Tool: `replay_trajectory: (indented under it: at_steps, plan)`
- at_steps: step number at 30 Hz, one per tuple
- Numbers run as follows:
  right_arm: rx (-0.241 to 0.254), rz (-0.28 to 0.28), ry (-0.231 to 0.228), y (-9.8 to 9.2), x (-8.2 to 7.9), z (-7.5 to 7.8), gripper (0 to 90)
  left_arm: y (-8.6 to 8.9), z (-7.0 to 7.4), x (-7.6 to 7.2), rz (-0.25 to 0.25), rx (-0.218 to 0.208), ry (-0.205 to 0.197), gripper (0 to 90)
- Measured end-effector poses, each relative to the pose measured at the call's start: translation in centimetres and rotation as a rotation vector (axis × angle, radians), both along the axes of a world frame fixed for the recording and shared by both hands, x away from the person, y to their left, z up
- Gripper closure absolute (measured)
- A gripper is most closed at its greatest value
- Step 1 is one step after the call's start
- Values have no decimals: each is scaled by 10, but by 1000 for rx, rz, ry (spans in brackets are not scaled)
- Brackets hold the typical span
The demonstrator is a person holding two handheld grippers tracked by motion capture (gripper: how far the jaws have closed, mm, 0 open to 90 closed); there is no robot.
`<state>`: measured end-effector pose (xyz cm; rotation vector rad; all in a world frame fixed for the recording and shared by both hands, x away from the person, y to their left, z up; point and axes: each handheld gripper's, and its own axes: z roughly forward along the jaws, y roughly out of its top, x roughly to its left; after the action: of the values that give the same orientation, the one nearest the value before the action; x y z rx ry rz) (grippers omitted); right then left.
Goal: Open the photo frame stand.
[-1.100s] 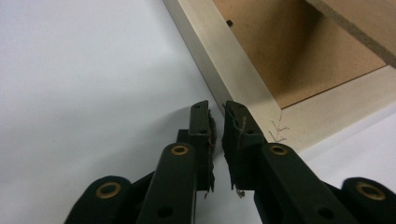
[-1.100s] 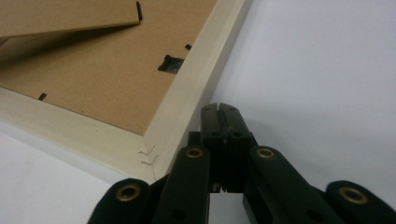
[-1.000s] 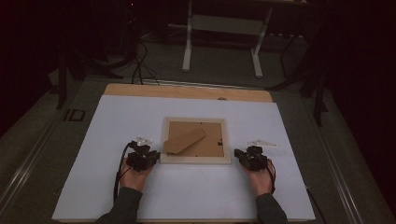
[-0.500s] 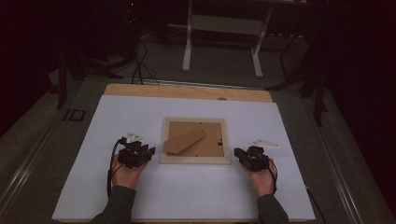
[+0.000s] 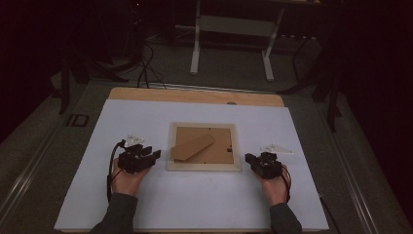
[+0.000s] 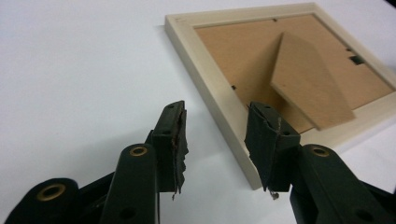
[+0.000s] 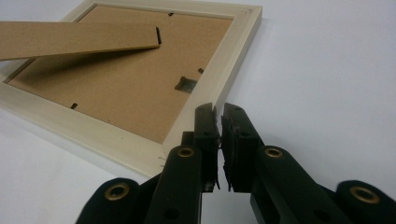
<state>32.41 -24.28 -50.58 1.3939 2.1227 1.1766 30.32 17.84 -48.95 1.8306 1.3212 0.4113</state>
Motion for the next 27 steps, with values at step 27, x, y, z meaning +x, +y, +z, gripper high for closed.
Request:
replay_trajectory:
  at_steps: [27]
  plan:
    - [34, 22, 7, -5, -4, 3, 806, -38, 43, 22, -144, 30, -3, 501]
